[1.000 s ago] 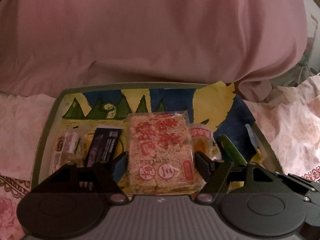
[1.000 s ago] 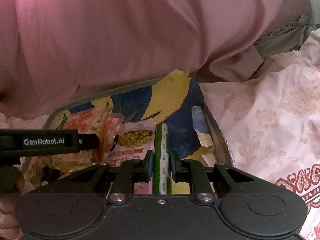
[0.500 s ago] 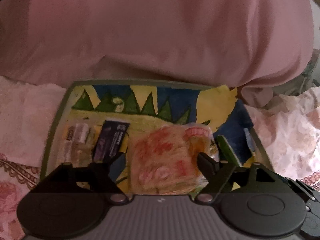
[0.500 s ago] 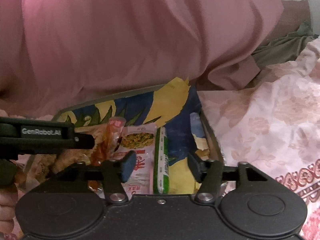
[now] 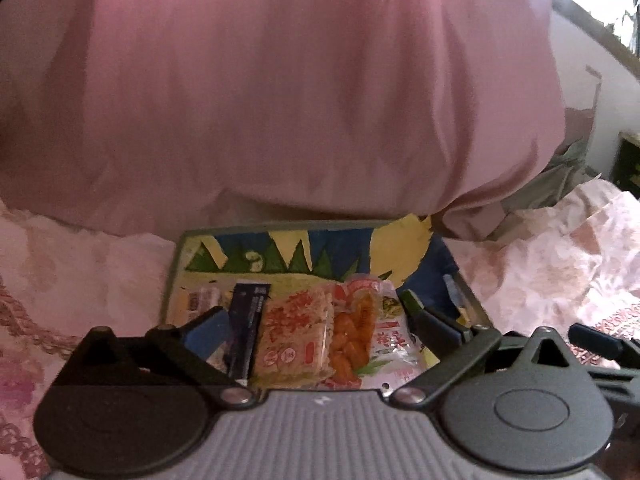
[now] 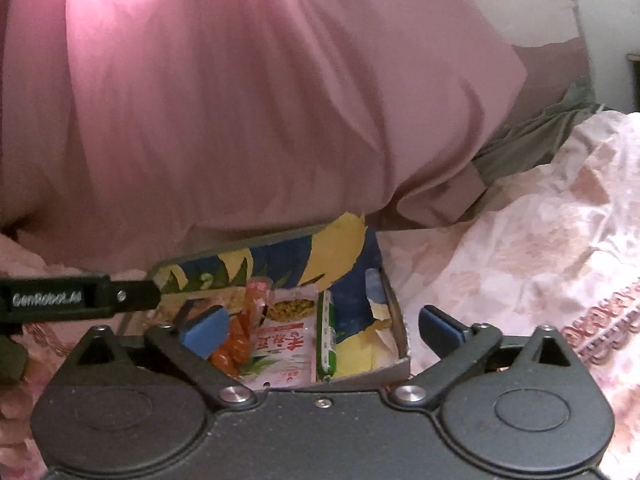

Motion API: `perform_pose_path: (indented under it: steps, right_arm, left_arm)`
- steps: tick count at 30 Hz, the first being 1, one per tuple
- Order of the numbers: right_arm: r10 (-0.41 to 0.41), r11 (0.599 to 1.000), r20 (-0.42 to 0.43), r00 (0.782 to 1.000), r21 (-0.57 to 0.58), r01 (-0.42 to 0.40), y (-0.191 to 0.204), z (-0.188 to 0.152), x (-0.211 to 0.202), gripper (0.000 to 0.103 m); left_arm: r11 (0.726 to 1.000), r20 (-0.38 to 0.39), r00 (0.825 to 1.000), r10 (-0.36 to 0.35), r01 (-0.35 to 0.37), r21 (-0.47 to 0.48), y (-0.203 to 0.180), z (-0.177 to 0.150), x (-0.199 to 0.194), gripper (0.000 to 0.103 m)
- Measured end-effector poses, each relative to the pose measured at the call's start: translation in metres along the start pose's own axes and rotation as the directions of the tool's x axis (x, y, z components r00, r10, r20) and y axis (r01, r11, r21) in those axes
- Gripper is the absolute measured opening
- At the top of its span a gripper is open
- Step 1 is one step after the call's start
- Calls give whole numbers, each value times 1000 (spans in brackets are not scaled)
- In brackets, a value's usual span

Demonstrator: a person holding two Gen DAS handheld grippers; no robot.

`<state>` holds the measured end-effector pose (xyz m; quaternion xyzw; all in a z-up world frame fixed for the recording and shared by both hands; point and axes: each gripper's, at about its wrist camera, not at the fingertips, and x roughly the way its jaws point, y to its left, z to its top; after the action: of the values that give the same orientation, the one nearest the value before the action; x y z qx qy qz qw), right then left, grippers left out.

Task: Organize snacks
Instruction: 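Lower both packets into the tray and open both tools, then move both open tools back toward the remaining snacks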

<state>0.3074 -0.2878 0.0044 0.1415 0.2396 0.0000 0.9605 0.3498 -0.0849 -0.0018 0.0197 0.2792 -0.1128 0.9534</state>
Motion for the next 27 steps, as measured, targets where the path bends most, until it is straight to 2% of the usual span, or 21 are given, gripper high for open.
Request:
perform_pose_path:
  steps: [3, 4, 8, 13, 18, 27]
  right_arm:
    - [6, 1000, 16, 1000, -27, -5, 3, -6, -27, 102]
    - [4, 999, 22, 1000, -45, -3, 5, -9, -36, 102]
    - [3, 993, 60, 998, -118, 4, 14, -20, -73, 102]
    - [22, 996, 104, 994, -89, -13, 17, -32, -117, 102]
    - [28, 996, 101, 995, -83, -19, 26, -51, -148, 102]
    - [31, 990, 81, 996, -138, -20, 47, -88, -189, 102]
  left_arm:
    - [1000, 42, 999, 2, -2, 7, 3, -13, -27, 102]
    - [1000, 14, 1000, 1, -1, 12, 4, -17, -34, 102]
    - [1000, 33, 999, 9, -9, -5, 12, -31, -69, 103]
    - [1000, 51, 999, 15, -15, 3, 25, -48, -111, 103]
    - [1000, 73, 997, 25, -26, 7, 33, -68, -154, 103]
    - [998, 93, 994, 56, -56, 2, 39, -111, -213, 103]
